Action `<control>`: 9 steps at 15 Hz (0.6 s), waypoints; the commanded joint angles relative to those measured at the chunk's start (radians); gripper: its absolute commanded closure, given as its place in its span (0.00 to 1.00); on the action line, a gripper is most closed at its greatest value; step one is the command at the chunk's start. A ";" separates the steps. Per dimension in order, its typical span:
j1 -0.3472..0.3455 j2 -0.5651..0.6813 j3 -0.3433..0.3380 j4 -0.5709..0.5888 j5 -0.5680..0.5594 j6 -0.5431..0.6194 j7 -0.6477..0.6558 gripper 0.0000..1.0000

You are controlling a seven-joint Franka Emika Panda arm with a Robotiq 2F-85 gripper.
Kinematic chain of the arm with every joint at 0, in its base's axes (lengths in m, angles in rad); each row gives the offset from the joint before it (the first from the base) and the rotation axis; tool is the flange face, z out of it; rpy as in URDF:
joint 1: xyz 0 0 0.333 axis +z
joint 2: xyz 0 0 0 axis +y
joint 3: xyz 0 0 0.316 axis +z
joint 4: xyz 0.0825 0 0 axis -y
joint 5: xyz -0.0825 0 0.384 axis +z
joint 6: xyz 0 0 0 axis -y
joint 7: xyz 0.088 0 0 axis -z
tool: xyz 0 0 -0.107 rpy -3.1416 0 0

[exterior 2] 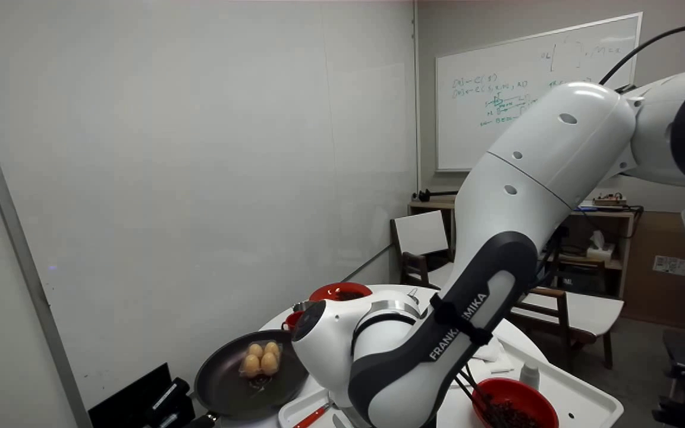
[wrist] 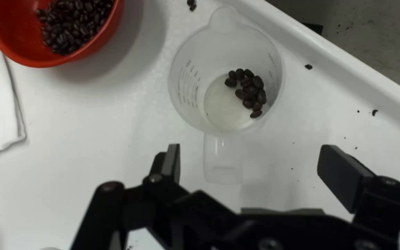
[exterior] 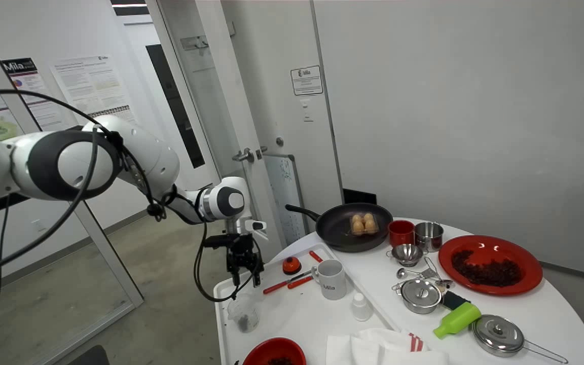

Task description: Pour the contents of the jar into the red bowl

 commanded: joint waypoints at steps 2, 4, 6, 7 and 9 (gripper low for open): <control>0.004 0.100 -0.017 0.121 0.008 -0.045 -0.017 0.00; 0.005 0.126 -0.027 0.149 0.006 -0.052 -0.013 0.00; 0.005 0.148 -0.035 0.175 0.006 -0.057 -0.010 0.23; 0.006 0.156 -0.037 0.188 0.006 -0.059 -0.010 0.26; 0.006 0.169 -0.041 0.208 0.007 -0.063 -0.008 0.40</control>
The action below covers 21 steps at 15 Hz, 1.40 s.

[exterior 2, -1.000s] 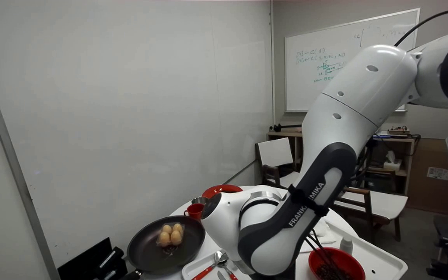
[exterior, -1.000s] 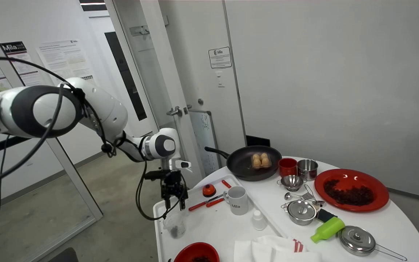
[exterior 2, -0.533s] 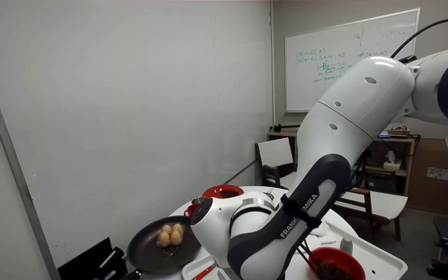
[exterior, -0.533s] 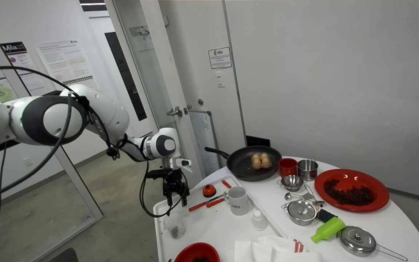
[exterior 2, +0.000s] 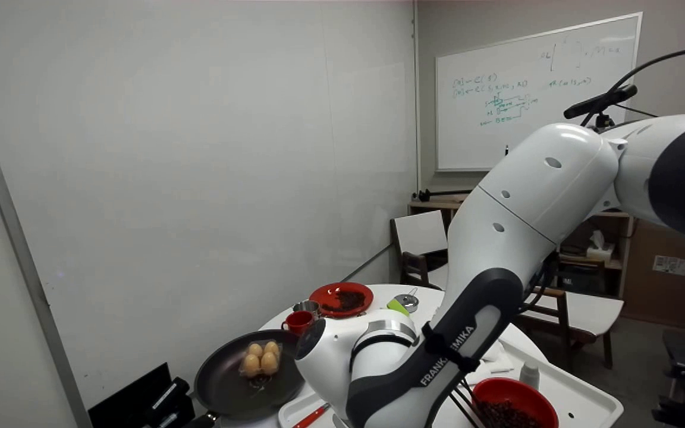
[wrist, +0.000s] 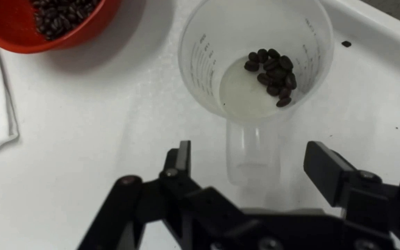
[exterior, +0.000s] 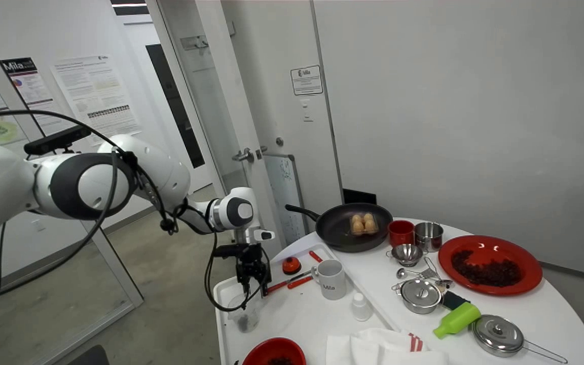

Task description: Pour the contents of the jar into the red bowl

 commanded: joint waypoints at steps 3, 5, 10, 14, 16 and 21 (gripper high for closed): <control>0.005 0.057 -0.010 0.101 0.010 -0.052 -0.010 0.63; 0.005 0.059 -0.009 0.107 0.010 -0.052 -0.011 0.79; 0.000 0.020 0.000 0.079 0.014 -0.075 -0.029 0.89; -0.028 -0.054 0.026 0.008 0.020 -0.067 -0.064 0.89; -0.058 -0.112 0.049 -0.050 0.031 -0.031 -0.100 0.89; -0.136 -0.268 0.066 -0.218 0.067 0.032 -0.139 0.89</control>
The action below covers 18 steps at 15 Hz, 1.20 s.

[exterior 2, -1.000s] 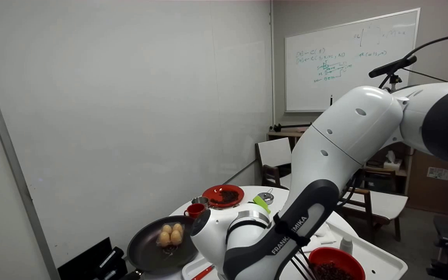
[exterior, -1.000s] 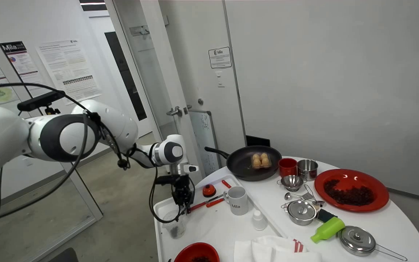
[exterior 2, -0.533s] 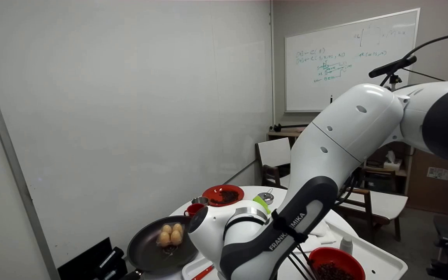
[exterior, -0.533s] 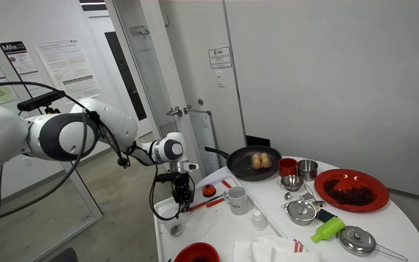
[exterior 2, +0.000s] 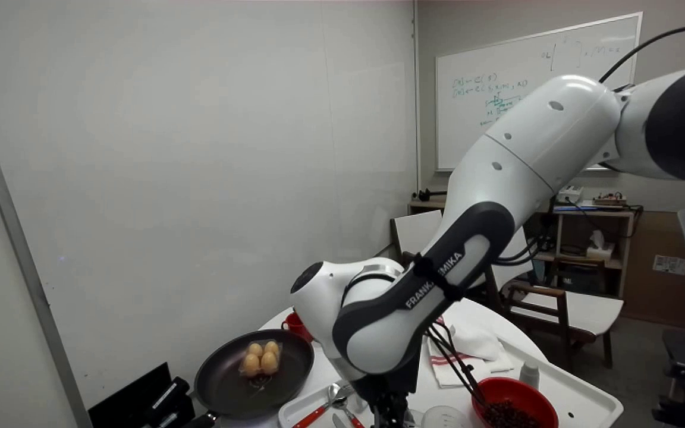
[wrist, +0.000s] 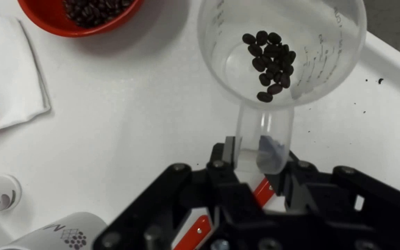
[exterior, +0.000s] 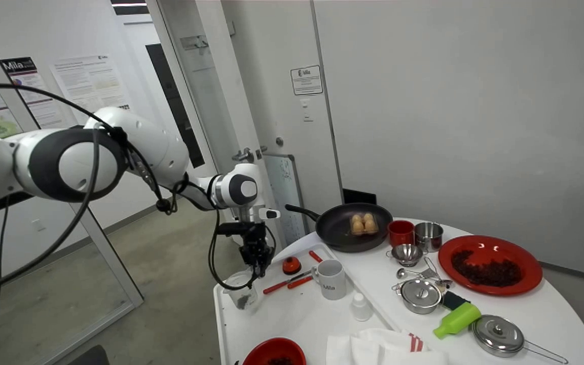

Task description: Pour the contents of the jar into the red bowl

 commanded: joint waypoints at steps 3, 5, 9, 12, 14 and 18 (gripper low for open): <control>-0.101 -0.225 0.003 -0.304 0.083 0.093 -0.043 0.89; -0.134 -0.282 -0.004 -0.395 0.103 0.126 -0.042 0.89; -0.198 -0.388 -0.012 -0.572 0.161 0.223 -0.041 0.89; -0.229 -0.452 -0.015 -0.675 0.175 0.290 -0.084 0.89; -0.232 -0.487 -0.034 -0.720 0.190 0.297 -0.036 0.89; -0.234 -0.539 -0.078 -0.781 0.244 0.280 0.071 0.89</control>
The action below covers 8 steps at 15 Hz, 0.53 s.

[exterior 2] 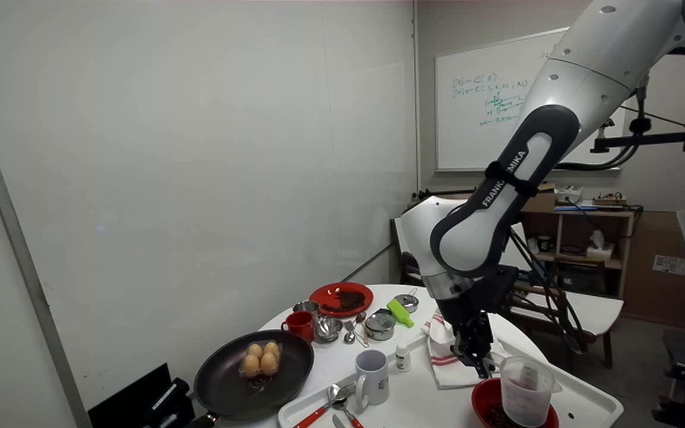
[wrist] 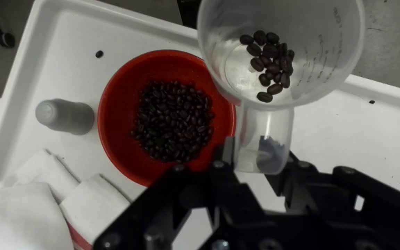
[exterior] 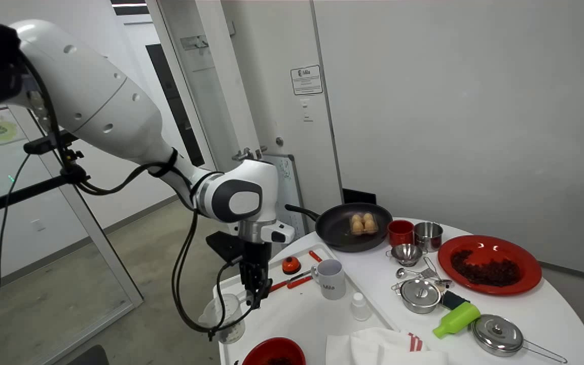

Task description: Pour the contents of the jar into the red bowl

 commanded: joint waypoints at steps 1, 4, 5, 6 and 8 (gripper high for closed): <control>0.001 -0.082 -0.039 -0.094 0.069 0.013 0.109 0.89; 0.000 -0.109 -0.071 -0.130 0.110 0.018 0.201 0.89; -0.001 -0.119 -0.083 -0.145 0.122 0.025 0.232 0.89; -0.007 -0.128 -0.092 -0.159 0.139 0.029 0.257 0.89; -0.017 -0.147 -0.116 -0.191 0.165 0.041 0.305 0.89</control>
